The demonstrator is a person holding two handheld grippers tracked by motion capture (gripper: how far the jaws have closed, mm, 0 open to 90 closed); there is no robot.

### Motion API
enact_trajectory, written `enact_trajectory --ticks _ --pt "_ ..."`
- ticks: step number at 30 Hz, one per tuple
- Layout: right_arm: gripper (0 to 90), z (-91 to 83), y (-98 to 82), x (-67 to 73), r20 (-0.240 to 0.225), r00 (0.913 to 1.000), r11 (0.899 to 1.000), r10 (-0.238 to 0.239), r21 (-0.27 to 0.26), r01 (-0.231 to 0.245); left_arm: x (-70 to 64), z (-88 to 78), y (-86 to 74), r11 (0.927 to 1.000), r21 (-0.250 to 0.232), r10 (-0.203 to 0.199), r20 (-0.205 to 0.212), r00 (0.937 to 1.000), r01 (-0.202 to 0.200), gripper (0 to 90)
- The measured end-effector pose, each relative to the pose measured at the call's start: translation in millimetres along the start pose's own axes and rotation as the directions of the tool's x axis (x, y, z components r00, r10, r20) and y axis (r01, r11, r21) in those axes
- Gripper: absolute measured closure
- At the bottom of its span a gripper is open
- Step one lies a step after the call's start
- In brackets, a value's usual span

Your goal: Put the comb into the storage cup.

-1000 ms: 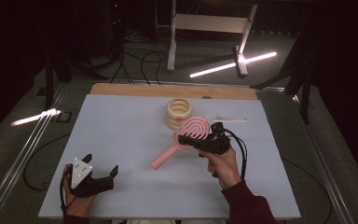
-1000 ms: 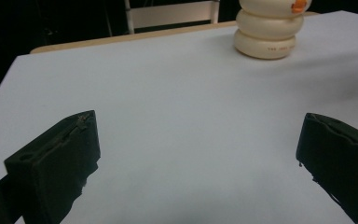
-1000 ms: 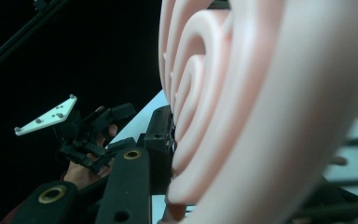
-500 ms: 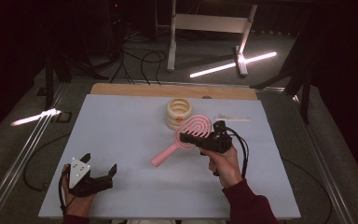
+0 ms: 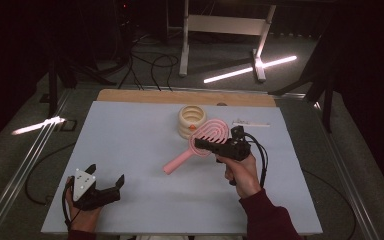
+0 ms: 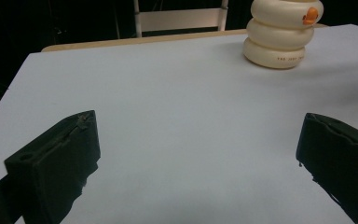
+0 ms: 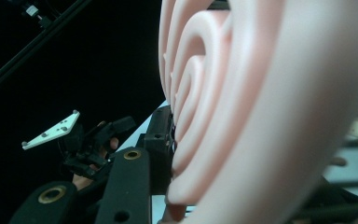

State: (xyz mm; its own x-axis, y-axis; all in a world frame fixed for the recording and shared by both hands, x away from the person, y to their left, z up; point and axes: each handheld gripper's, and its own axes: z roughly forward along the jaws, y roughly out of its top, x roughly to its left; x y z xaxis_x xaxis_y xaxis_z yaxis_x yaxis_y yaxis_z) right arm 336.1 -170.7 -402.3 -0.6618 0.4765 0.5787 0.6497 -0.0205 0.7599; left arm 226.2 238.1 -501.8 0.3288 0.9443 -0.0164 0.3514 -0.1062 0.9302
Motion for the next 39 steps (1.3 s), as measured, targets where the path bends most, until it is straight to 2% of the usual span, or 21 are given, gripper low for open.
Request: enact_trajectory --ticks 9,29,39 --pt "63.9 -2.5 13.2 4.0 0.018 0.9994 1.000 -0.031 -0.005 0.031 -1.3 0.1 0.2 1.0000 -0.004 0.003 -0.001 1.0000 -0.003 0.2" --pt "63.9 -9.2 31.8 1.6 0.051 0.9975 0.998 -0.048 -0.023 0.050 -1.4 0.9 -0.3 1.0000 0.003 0.000 -0.001 1.0000 0.000 0.2" --pt "63.9 -10.6 42.5 -3.6 0.086 0.9946 0.998 -0.058 -0.021 0.060 -1.3 1.0 -0.4 1.0000 0.005 0.002 -0.003 1.0000 -0.002 0.2"
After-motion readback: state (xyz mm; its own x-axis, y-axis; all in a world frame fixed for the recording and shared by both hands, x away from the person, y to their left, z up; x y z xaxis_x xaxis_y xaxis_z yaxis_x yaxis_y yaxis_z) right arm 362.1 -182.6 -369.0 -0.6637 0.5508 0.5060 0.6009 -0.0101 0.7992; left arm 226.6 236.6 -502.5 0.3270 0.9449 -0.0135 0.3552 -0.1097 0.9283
